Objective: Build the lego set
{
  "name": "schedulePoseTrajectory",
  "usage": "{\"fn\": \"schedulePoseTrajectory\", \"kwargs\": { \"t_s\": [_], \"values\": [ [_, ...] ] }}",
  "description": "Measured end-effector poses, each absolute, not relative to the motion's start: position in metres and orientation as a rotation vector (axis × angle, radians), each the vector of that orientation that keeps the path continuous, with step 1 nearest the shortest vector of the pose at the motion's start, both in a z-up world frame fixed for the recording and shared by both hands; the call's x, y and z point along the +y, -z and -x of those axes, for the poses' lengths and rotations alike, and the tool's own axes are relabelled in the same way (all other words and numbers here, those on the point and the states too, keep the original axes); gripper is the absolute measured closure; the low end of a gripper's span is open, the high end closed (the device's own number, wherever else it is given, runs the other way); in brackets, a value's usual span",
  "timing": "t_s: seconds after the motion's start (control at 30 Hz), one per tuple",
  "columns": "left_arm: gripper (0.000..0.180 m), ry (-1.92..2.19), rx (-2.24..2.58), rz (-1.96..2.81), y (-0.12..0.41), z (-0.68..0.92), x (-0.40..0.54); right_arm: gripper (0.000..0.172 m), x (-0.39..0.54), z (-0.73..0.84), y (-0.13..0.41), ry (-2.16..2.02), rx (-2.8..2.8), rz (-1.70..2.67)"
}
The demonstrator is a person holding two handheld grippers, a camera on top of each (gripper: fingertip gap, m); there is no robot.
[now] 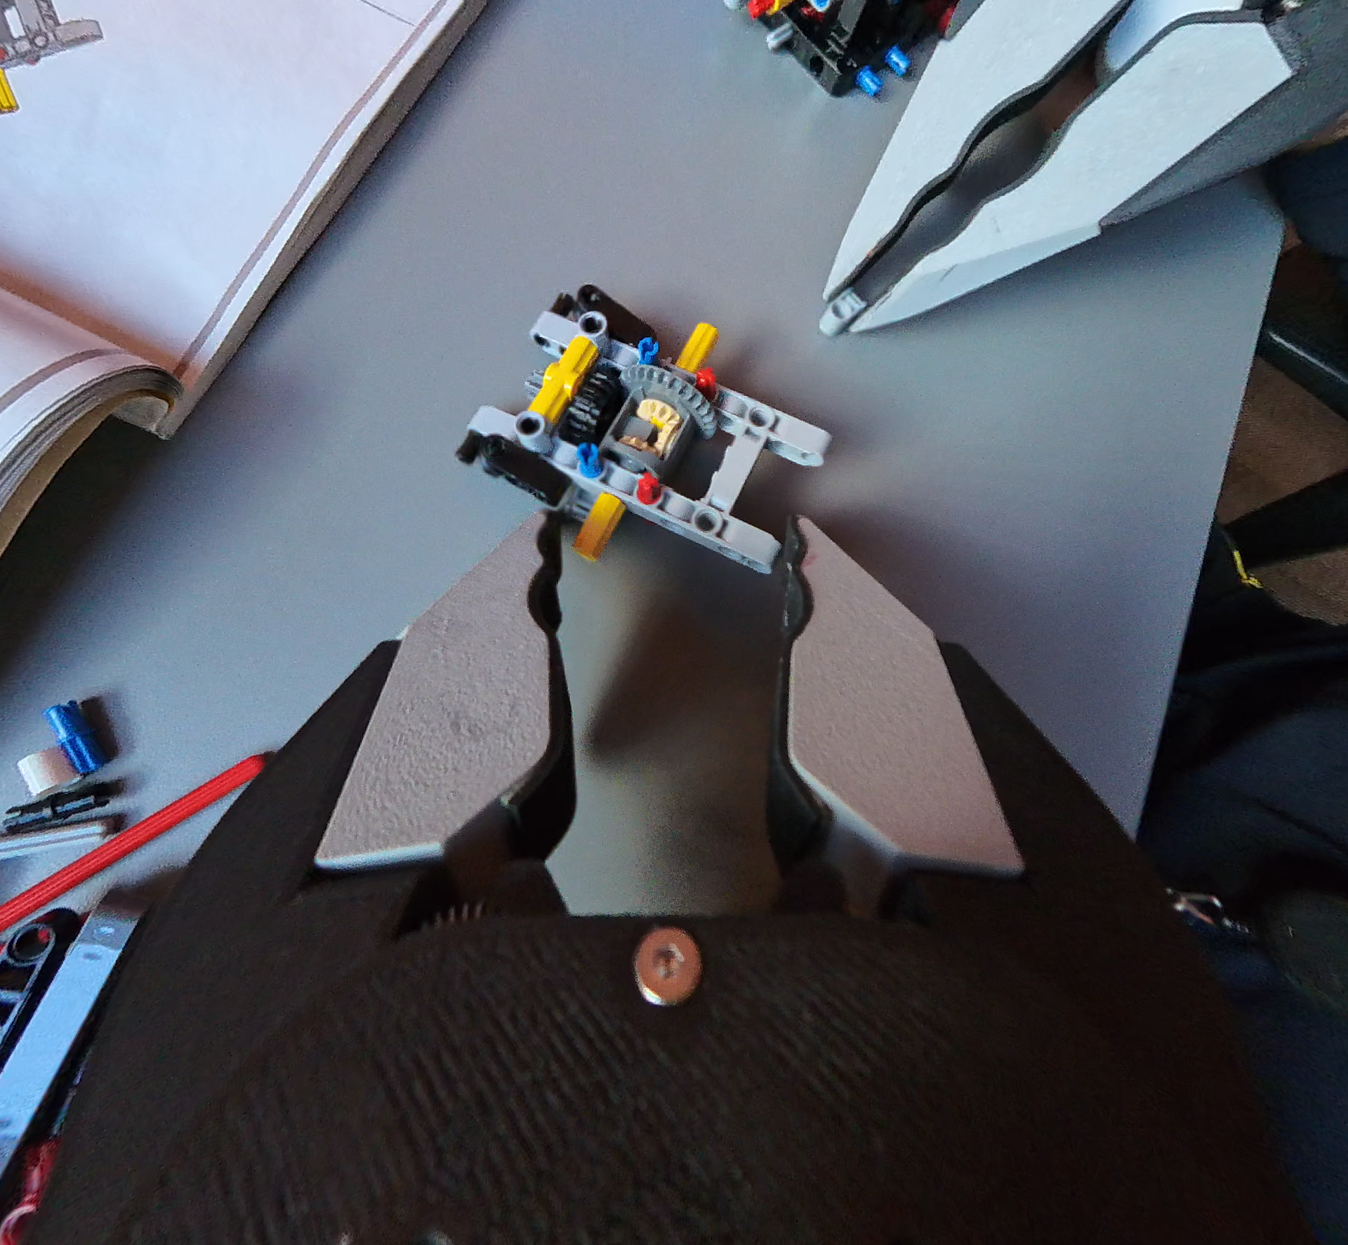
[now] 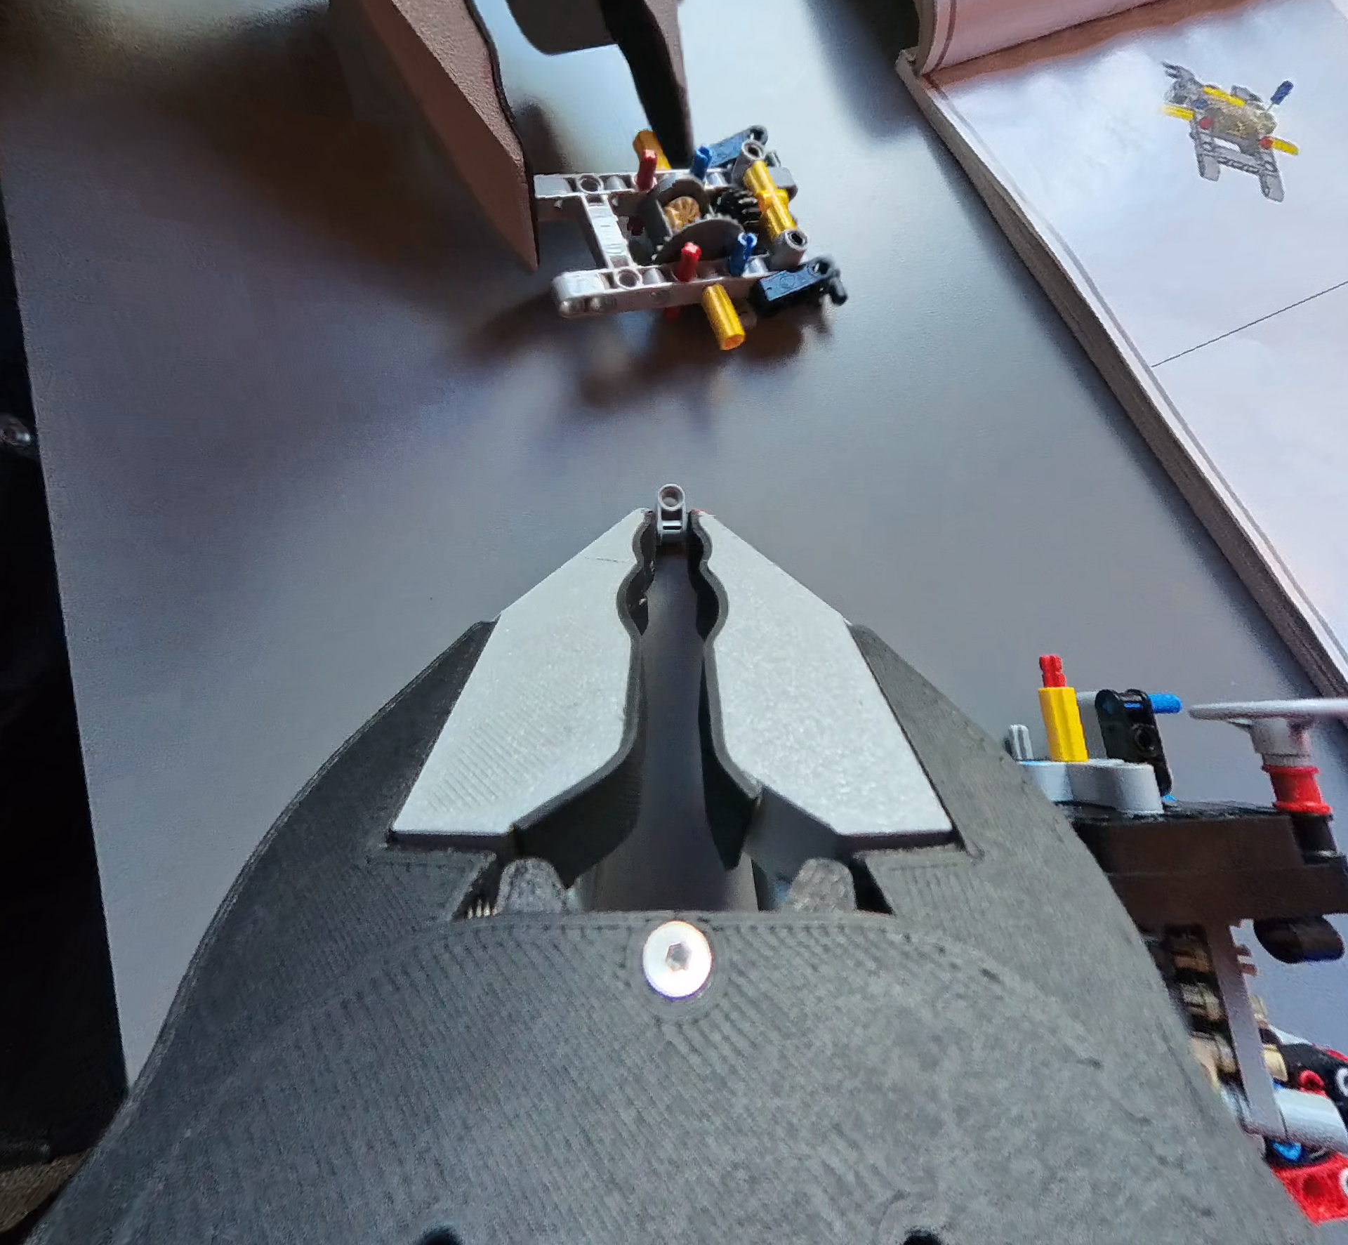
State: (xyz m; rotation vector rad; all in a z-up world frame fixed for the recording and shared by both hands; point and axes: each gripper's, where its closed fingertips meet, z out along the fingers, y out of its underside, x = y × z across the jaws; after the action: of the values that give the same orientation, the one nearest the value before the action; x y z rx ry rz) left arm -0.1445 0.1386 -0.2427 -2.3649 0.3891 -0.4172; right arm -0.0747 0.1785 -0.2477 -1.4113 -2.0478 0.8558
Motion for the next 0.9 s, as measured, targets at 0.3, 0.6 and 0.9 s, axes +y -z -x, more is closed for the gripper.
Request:
{"fn": "schedulePoseTrajectory", "kwargs": {
  "t_s": [0.3, 0.6, 0.9],
  "values": [
    [0.117, 0.476, 0.386, 2.340, 0.237, 0.154, 0.128, 0.166, 0.196, 0.083, 0.231, -1.023, -1.866, 1.528],
    [0.116, 0.431, 0.480, 2.243, 0.221, 0.161, 0.140, 0.166, 0.204, 0.091, 0.208, -1.251, -1.711, 1.548],
    [0.140, 0.388, 0.573, 2.107, 0.195, 0.142, 0.139, 0.166, 0.177, 0.096, 0.182, -1.076, -1.734, 1.251]
  ]
}}
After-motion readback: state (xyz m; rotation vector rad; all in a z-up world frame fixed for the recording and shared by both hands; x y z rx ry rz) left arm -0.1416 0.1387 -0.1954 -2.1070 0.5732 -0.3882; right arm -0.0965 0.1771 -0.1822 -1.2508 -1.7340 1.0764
